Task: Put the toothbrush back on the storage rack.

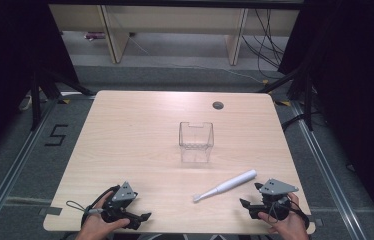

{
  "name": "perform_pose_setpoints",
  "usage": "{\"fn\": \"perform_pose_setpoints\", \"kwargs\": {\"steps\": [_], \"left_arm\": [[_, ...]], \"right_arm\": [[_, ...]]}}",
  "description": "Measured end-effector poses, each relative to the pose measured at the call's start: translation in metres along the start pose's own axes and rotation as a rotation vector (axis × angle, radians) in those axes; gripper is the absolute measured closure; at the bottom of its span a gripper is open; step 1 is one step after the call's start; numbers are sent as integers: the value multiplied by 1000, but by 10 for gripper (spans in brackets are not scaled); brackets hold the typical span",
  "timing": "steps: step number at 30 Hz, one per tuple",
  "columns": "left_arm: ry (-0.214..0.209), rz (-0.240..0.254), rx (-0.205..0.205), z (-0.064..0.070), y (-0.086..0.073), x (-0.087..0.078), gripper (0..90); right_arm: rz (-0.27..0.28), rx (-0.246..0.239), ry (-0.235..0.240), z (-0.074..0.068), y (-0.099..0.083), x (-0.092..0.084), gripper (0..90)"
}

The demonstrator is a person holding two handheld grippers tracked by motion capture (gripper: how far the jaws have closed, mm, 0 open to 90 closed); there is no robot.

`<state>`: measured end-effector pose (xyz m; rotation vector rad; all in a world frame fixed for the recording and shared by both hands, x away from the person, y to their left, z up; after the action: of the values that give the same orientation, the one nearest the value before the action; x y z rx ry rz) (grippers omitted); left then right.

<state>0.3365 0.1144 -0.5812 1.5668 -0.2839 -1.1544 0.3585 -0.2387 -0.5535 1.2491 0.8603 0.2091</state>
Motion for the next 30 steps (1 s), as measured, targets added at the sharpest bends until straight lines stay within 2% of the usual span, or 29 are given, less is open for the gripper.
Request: {"fn": "perform_pose_setpoints", "kwargs": {"steps": [3,7,8,13,16,17,18,19,21,22,23,24,30], "left_arm": [[-1,-1,1,0,0,0,149],[-1,-1,1,0,0,0,149],[-1,-2,1,0,0,0,149],[1,-2,2,0,0,0,149],[3,-6,1,-1,-1,1,149],[-2,5,-13,1,0,1,149],[0,7,-13,1,0,1,149],[-2,-1,-3,0,0,0,149],[0,10,-18,0,1,1,149],[0,8,-18,0,0,1,149],[-1,6,-18,0,0,1,149],[-2,6,-18,1,0,1,149],[1,7,-22,0,0,1,149]], "right_arm": [[-5,-12,-1,0,0,0,243],[-5,0,5,-3,1,0,227],[-6,-23,14,-3,2,1,222],[-14,-20,36,-9,2,3,227],[-26,-40,46,-12,2,5,231],[-21,-60,56,-11,3,6,240],[-28,-61,60,-12,4,6,254],[-23,-83,59,-11,5,6,254],[-28,-80,63,-12,4,5,243],[-24,-91,64,-11,5,5,245],[-26,-81,59,-12,5,5,244],[-20,-98,62,-11,7,6,234],[-9,-103,64,-12,12,7,229]]}}
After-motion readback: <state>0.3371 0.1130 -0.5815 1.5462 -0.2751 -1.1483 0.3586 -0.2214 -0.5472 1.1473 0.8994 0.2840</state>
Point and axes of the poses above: each handheld gripper's, and its own axes: x roughly forward along the jaws, y roughly out of its top, z roughly to its right, the point moved 10 cm from there along x, roughly forward along the jaws, and after that the axes turned 15 degrees about z, right-handed, at the moved point
